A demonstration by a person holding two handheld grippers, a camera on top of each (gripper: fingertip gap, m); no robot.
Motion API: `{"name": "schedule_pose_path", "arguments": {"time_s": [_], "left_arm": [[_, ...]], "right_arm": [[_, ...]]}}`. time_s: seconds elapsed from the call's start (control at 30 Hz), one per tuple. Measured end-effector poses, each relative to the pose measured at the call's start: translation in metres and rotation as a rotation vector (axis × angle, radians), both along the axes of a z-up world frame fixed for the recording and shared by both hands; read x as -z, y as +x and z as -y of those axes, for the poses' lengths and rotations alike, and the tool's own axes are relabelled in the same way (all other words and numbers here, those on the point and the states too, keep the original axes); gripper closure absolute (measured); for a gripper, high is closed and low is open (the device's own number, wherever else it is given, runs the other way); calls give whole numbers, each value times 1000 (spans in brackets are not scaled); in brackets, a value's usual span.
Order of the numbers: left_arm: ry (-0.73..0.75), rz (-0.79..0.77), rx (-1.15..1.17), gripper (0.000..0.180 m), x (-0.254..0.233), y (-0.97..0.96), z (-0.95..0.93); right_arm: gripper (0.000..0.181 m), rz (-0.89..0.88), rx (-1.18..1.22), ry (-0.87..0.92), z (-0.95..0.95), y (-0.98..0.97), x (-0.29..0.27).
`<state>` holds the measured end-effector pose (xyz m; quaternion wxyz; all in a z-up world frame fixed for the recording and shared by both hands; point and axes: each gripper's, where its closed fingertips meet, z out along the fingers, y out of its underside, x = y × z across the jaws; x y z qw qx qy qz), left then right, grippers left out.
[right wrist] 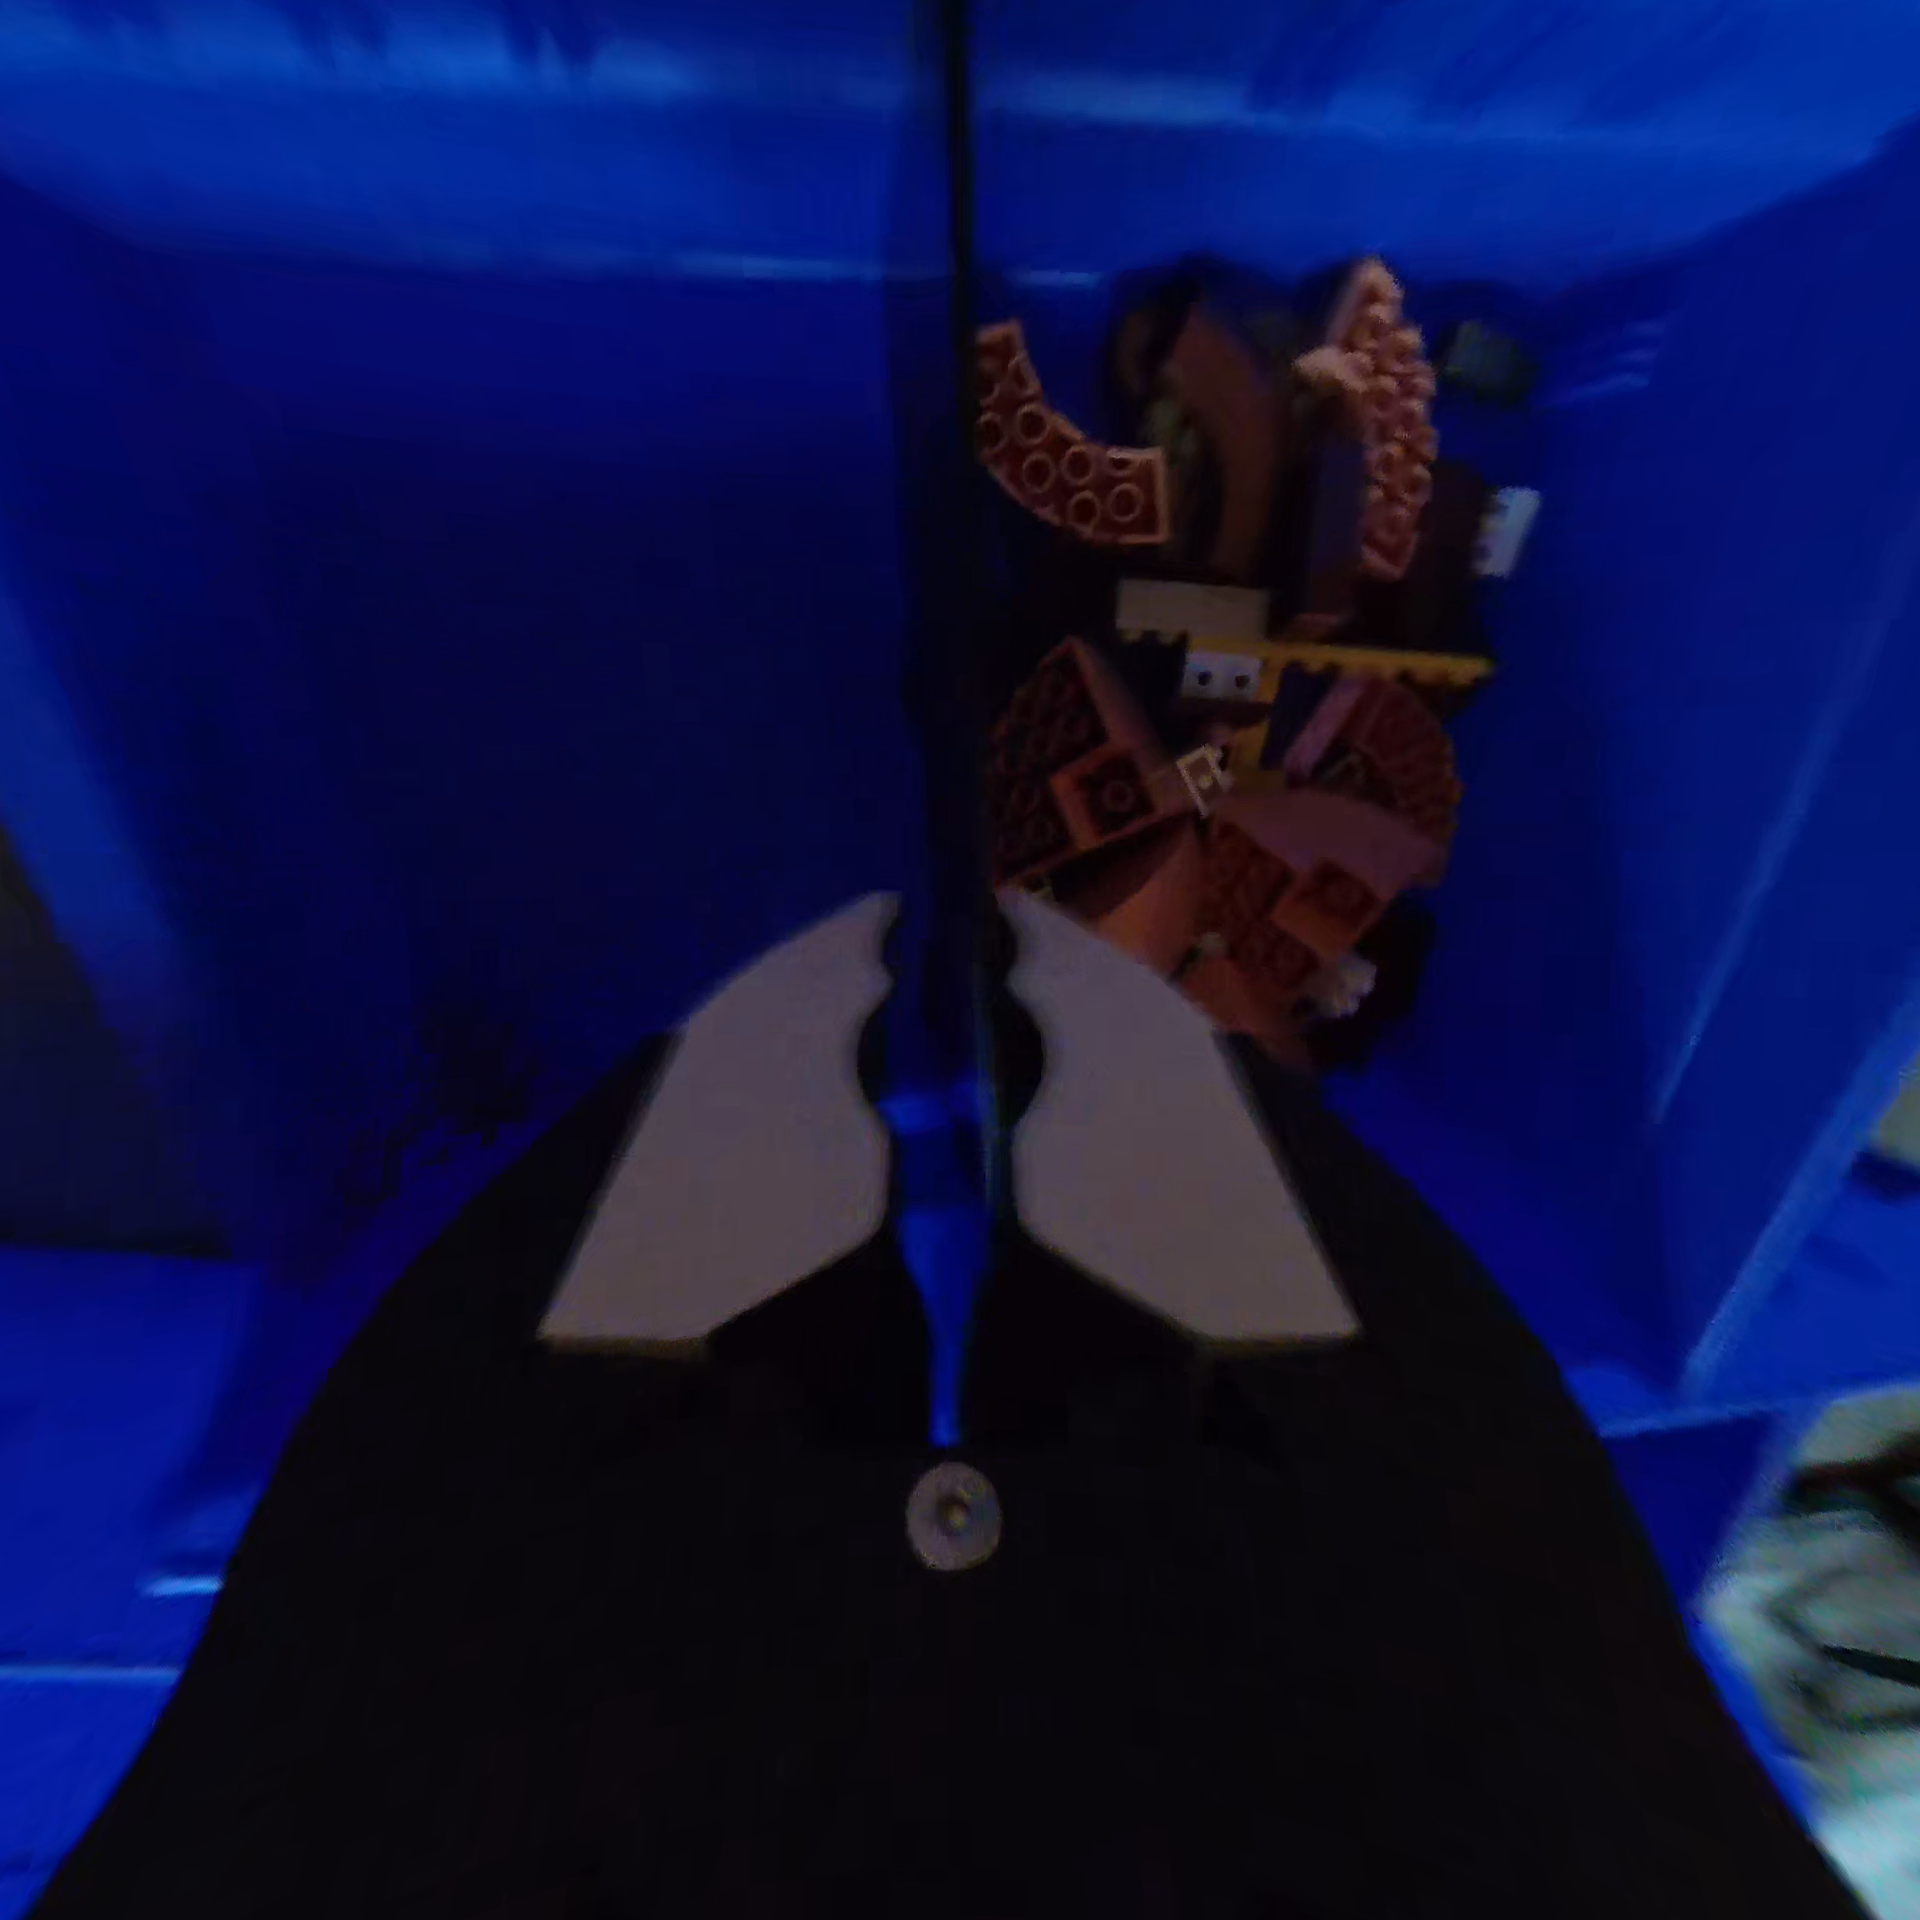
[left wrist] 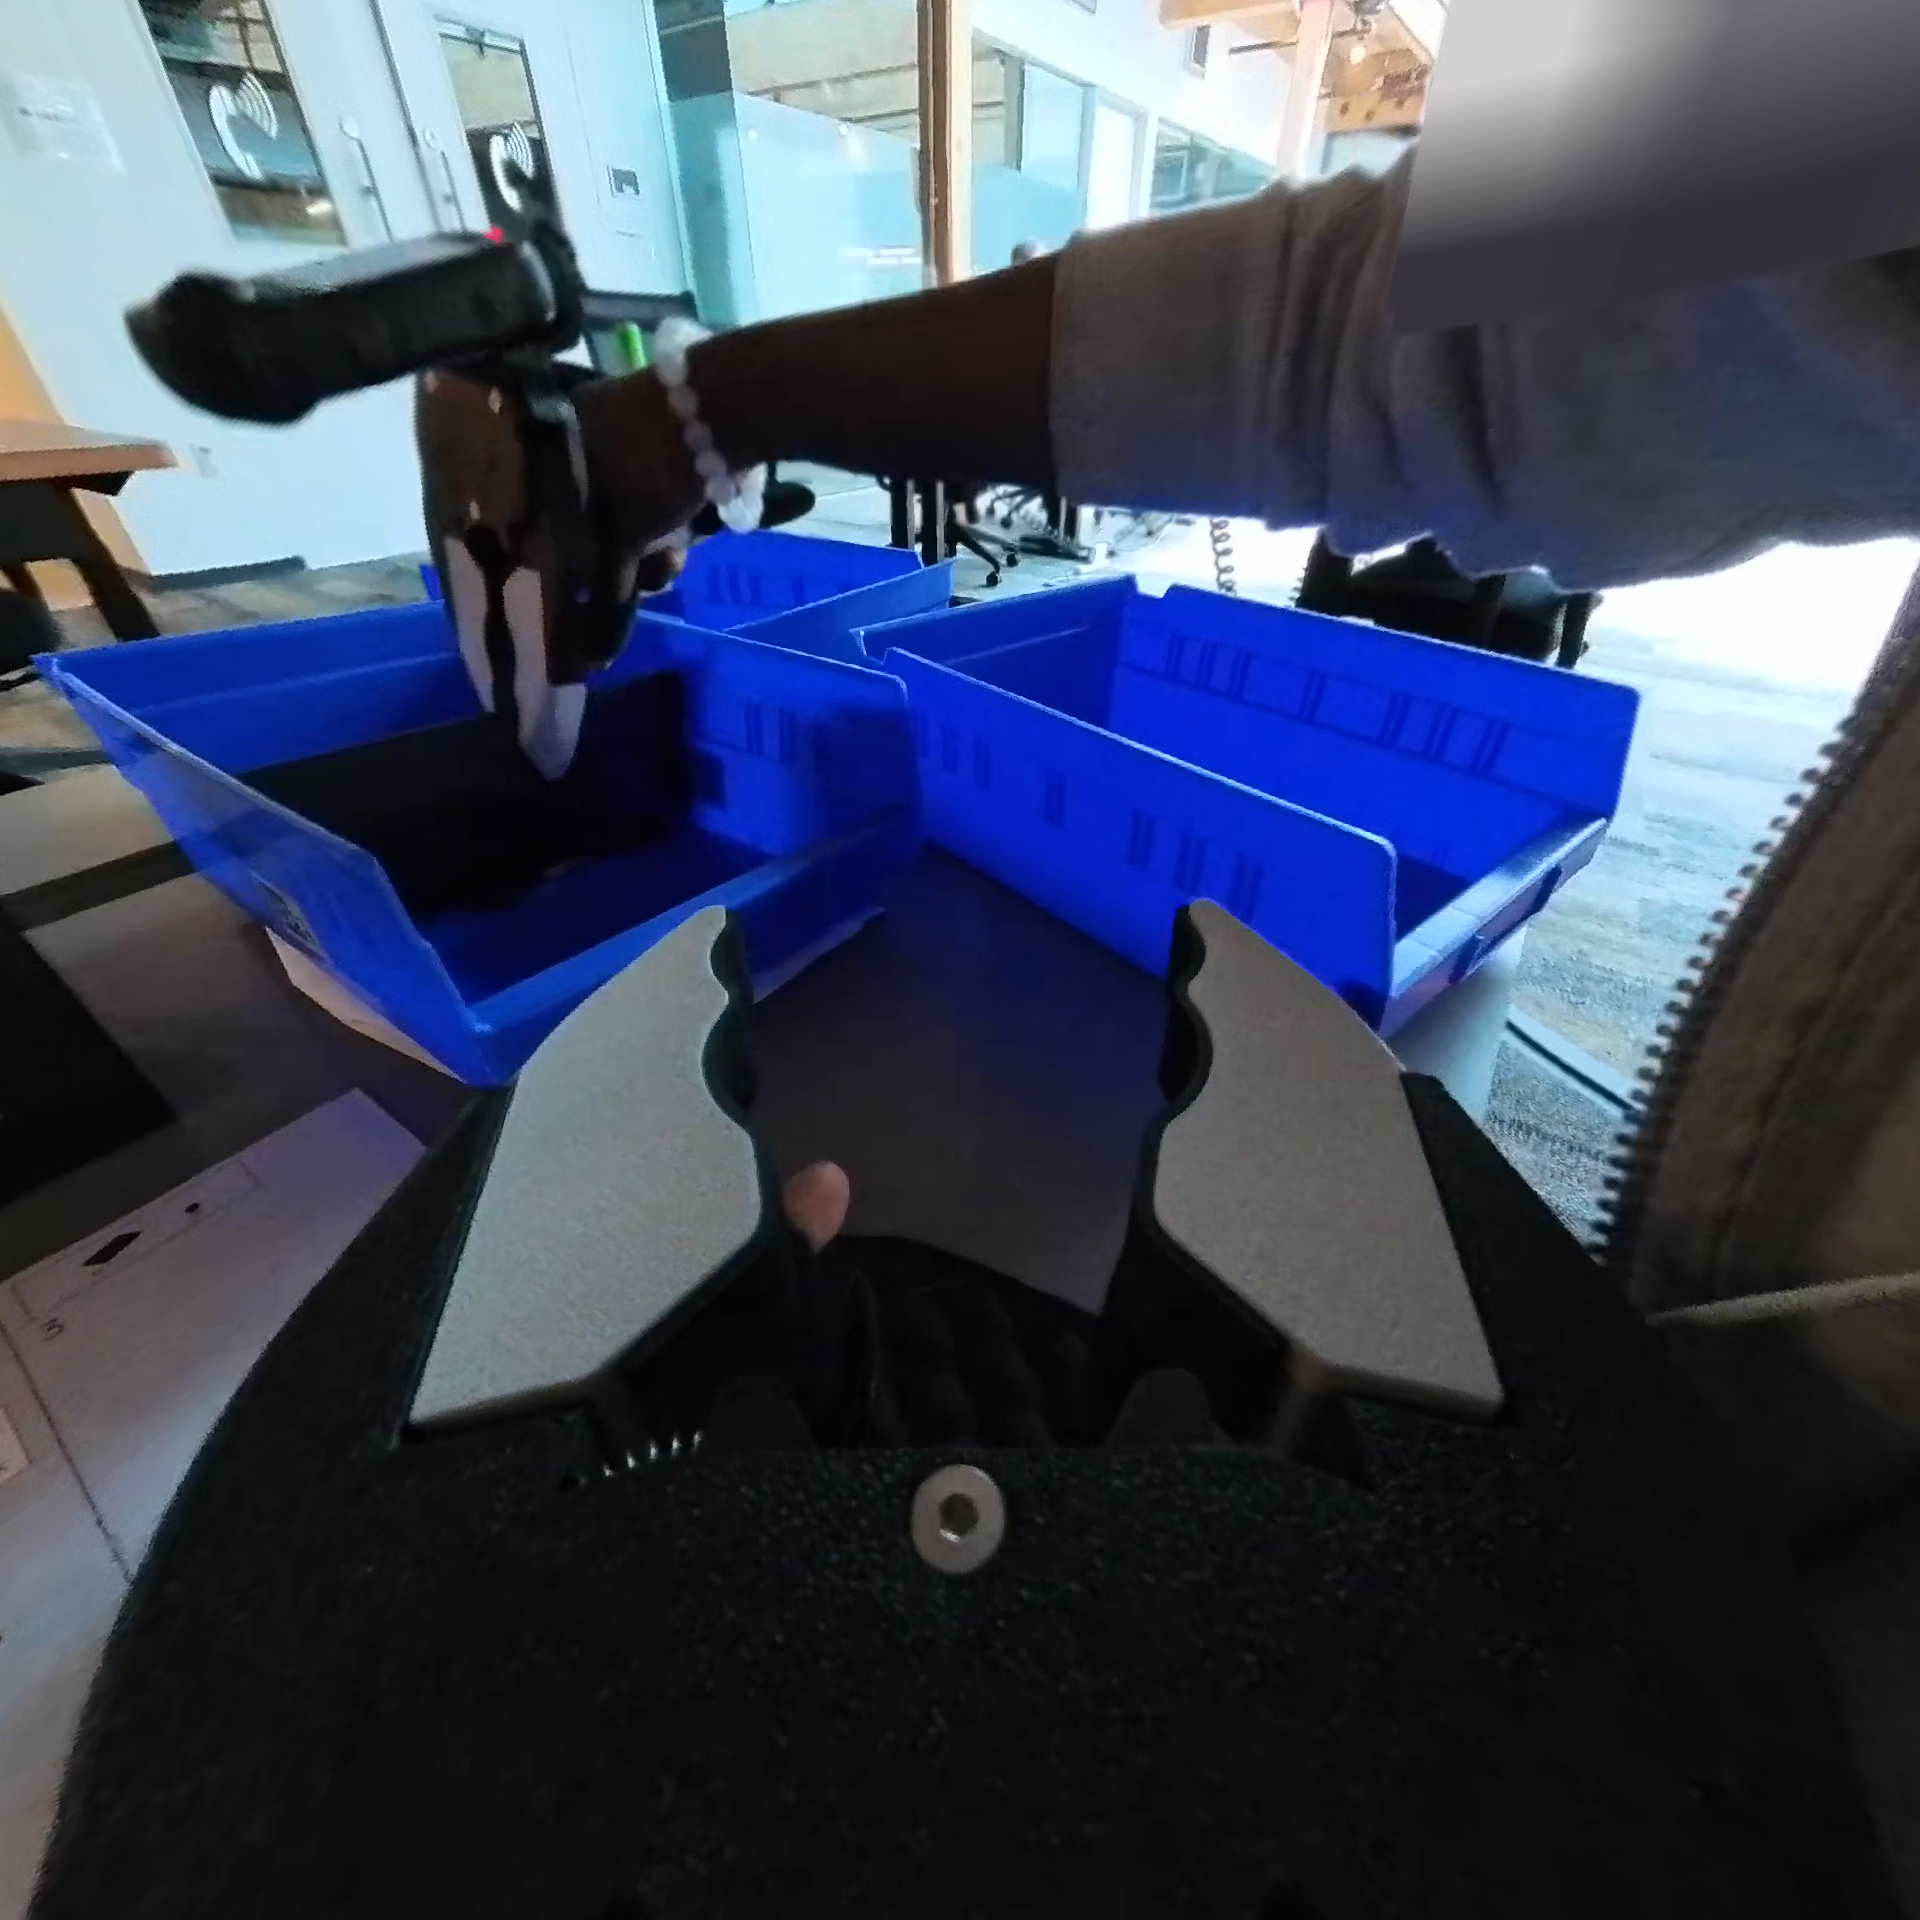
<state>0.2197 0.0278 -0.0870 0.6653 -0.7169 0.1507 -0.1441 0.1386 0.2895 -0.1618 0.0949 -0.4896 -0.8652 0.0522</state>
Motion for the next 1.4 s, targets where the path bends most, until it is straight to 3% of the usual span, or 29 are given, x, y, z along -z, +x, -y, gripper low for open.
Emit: {"name": "schedule_pose_path", "arguments": {"time_s": [0.13,0.47,0.8,0.97,1.27,1.37,1.4], "left_arm": [[-6,-16,-6,104,1,1,-2],[-35,-25,15,104,8,7,-8],[-46,-12,11,104,11,7,-11],[-51,-17,27,104,12,12,-9],[-85,-62,70,104,20,30,-12],[-80,-77,70,104,19,35,-14],[-80,-78,69,104,19,36,-15]], "right_arm": [[180,26,-23,-43,-1,-2,1],[179,173,32,-223,0,-2,7],[174,9,57,87,-4,-4,10],[175,38,79,22,-4,-4,10],[176,96,31,82,-1,-4,13],[174,80,41,85,-1,-4,12],[164,66,56,57,0,-7,11]]}}
